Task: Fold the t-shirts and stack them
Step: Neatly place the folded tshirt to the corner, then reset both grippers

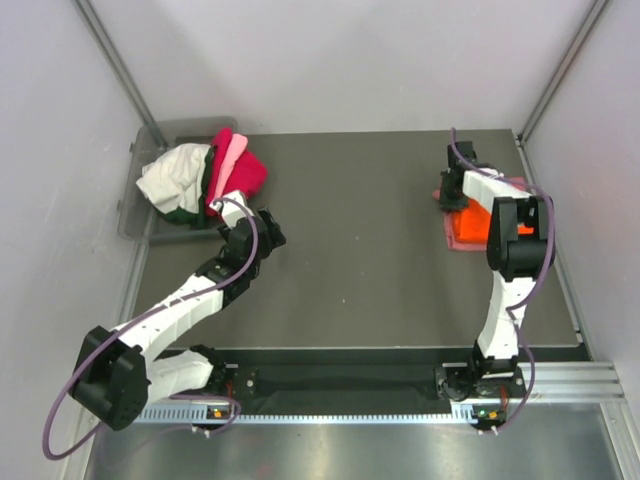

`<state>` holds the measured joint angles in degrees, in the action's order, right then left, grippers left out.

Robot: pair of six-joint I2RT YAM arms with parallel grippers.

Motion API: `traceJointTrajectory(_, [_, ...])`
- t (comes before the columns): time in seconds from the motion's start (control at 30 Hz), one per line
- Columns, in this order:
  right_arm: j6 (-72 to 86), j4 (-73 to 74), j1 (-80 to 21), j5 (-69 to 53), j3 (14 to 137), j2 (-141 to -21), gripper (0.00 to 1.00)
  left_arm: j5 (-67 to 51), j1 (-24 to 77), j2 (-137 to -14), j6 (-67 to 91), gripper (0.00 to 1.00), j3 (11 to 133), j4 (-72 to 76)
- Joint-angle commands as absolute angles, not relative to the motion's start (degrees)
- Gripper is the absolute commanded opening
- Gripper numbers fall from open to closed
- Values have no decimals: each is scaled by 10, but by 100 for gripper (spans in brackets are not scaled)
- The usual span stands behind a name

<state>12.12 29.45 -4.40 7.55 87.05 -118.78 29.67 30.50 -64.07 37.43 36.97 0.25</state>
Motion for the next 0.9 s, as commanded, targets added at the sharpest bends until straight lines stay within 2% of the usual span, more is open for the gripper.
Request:
traceJointTrajectory(0.0, [120, 311, -11, 145, 882, -1198, 14, 313, 304, -646, 364, 75, 395, 13])
traceJointTrajectory(0.2, [124, 293, -10, 157, 848, -1155, 15, 325, 304, -634, 363, 76, 388, -20])
traceJointTrajectory(0.3, [108, 238, -42, 142, 805, -1084, 21, 332, 305, -619, 364, 77, 367, -27])
traceJointTrajectory(0.5, [69, 146, -131, 184, 689, -923, 52, 315, 305, -571, 342, 85, 347, -63])
traceJointTrajectory(0.57, [70, 90, -140, 175, 635, -850, 68, 319, 304, -550, 341, 92, 338, -83])
traceJointTrajectory(0.63, [80, 36, -140, 157, 548, -800, 90, 320, 305, -537, 339, 99, 327, -102])
traceJointTrajectory(0.67, [80, 19, -140, 150, 521, -749, 99, 320, 304, -527, 342, 99, 319, -111])
traceJointTrajectory(0.8, [102, -88, -140, 97, 377, -634, 100, 295, 306, -495, 336, 98, 297, -130])
traceJointTrajectory(0.87, [98, -98, -140, 90, 352, -596, 100, 286, 306, -476, 324, 98, 279, -125])
